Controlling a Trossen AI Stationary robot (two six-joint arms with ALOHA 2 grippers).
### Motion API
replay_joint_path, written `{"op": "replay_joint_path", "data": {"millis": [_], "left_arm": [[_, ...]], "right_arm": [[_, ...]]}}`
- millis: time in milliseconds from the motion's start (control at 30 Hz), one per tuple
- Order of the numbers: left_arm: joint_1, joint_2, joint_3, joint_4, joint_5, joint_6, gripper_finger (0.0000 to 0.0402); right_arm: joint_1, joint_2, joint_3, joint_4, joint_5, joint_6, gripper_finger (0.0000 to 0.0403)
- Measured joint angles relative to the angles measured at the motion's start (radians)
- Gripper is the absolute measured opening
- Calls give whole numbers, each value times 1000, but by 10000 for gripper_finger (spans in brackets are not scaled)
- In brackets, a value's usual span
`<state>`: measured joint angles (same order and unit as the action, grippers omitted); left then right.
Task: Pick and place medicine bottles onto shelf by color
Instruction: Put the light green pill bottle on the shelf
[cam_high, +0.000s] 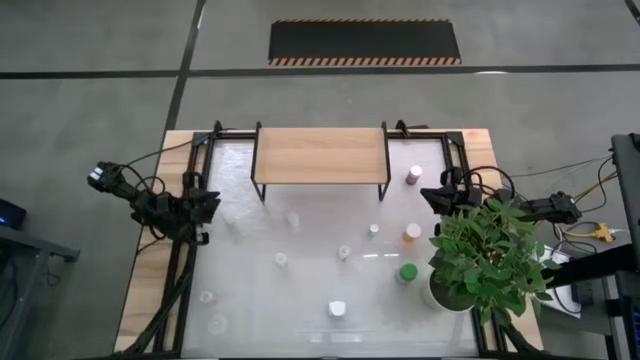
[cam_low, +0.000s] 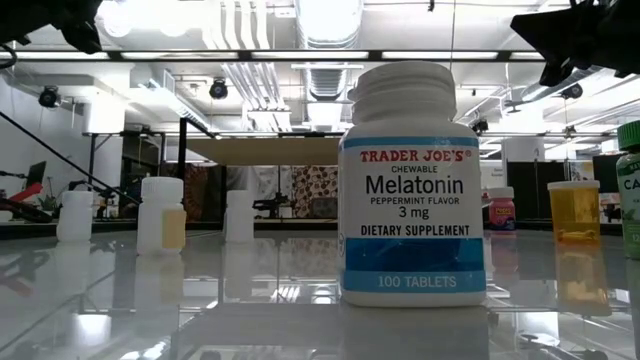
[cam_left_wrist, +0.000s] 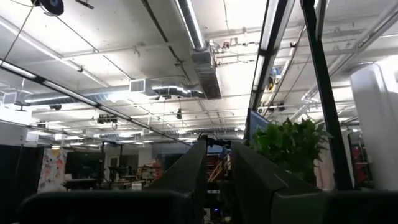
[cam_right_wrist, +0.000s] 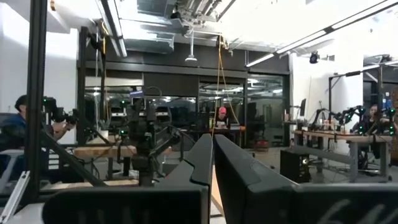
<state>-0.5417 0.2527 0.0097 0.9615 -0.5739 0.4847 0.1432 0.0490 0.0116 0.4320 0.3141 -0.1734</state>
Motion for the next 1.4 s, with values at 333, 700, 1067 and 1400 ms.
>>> {"op": "replay_joint_path", "data": {"millis": [333,700,1067,1400], "left_arm": [[0,2,0,-2,-3,-5,58],[0,2,0,-2,-9,-6,58],[0,0,1,1,-9,-1,58],[1,-1,2,26,-10,46,58]], "right_arm": [[0,-2,0,17,118,-63,9],[-2,-1,0,45,132,335,9],[-2,21,0,103,167,338,9],[-2,201,82,230,175,241,9]]}}
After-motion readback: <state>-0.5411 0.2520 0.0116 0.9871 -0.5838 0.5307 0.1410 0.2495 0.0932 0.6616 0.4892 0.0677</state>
